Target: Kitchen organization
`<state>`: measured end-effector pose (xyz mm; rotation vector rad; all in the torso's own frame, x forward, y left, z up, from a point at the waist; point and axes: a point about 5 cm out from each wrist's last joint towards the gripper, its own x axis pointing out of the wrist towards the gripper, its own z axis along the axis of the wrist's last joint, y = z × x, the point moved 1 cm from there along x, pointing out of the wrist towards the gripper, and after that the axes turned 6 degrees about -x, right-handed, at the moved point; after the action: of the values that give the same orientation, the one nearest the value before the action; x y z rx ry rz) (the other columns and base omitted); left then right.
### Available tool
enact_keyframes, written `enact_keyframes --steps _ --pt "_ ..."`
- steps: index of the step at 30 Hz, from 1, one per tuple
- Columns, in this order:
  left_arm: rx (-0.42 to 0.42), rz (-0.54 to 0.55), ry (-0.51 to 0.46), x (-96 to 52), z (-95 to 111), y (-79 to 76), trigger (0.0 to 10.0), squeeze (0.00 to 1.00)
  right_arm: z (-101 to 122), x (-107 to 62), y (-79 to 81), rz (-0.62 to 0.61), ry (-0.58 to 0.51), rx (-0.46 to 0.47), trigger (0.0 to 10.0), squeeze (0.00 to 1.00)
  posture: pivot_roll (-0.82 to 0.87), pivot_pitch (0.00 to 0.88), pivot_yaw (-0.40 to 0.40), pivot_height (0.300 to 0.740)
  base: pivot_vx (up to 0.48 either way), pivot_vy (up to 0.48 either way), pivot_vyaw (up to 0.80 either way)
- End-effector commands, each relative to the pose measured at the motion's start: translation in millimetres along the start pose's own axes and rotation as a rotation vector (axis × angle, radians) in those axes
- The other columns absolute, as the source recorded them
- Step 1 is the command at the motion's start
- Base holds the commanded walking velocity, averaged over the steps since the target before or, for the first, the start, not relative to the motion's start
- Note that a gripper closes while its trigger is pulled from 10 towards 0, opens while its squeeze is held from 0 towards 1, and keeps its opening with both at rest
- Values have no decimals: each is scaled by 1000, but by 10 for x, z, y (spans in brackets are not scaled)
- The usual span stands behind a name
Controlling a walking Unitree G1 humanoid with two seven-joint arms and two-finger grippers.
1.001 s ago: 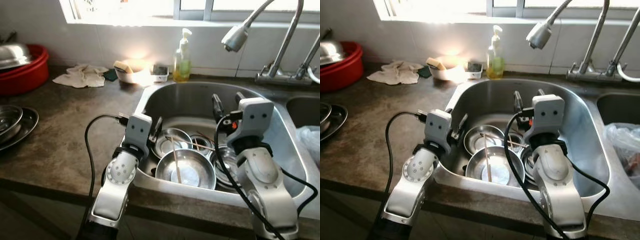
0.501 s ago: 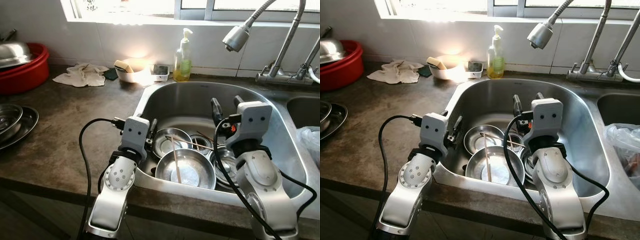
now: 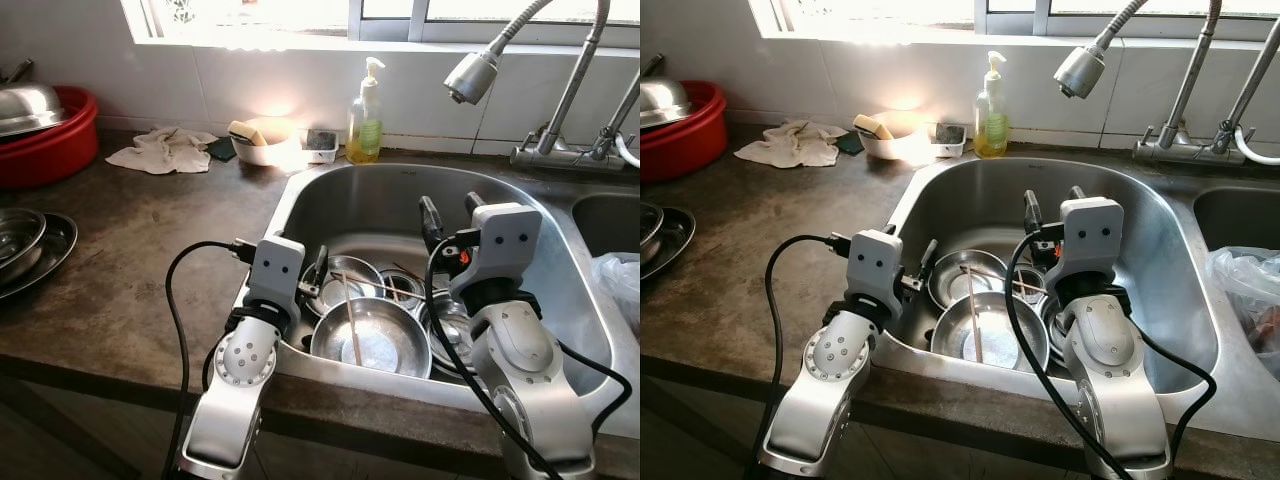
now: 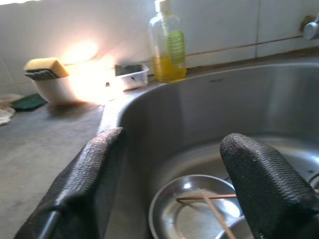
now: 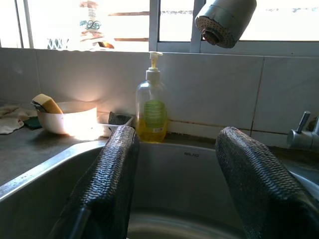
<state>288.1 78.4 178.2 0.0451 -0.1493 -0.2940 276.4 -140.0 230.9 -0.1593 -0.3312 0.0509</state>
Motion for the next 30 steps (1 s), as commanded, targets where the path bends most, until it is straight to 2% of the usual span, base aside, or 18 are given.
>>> enact_keyframes --steps 1,3,6,16,18,19,22,23,25,26,28,29,30 --pt "-42 27 -19 -18 50 29 10000 1000 -2 -8 18 11 4 7 10000 0 19 28 -20 740 0 0 0" --pt "-53 41 -9 -13 39 42 10000 1000 1 -6 19 12 3 7 10000 0 19 27 -19 740 0 0 0" --pt "-20 23 0 -13 17 27 10000 1000 1 -9 15 11 3 5 10000 0 19 27 -20 740 0 0 0" --pt "-25 22 -2 -33 27 12 10000 1000 -7 -14 18 8 9 8 10000 0 20 38 -21 740 0 0 0" --pt "0 15 16 -33 4 -1 10000 1000 -8 -12 20 9 9 10 10000 0 20 41 -22 740 0 0 0" --pt "7 10 16 -33 4 -9 10000 0 -6 -10 20 9 9 10 10000 0 20 42 -22 740 0 0 0" --pt "13 6 10 -32 9 -16 9922 0 -3 -5 20 9 7 11 10000 0 22 46 -24 740 0 0 0" --pt "11 14 5 -31 16 -9 0 0 -1 -2 20 9 7 11 10000 0 22 46 -22 740 0 0 0" --pt "12 15 6 -29 21 -6 0 0 0 1 18 9 6 10 10000 0 21 47 -23 740 0 0 0" --pt "11 13 19 -27 11 -9 4980 0 0 1 18 9 6 11 10000 0 21 47 -23 740 0 0 0" --pt "11 11 29 -26 3 -12 4980 0 0 1 18 9 6 11 10000 0 21 47 -23 740 0 0 0" --pt "20 9 28 -25 6 -12 10000 0 -2 -1 19 10 7 11 10000 0 25 48 -23 740 0 0 0" --pt "20 9 28 -25 6 -12 10000 0 -2 -1 19 10 7 11 10000 0 25 48 -23 740 0 0 0"
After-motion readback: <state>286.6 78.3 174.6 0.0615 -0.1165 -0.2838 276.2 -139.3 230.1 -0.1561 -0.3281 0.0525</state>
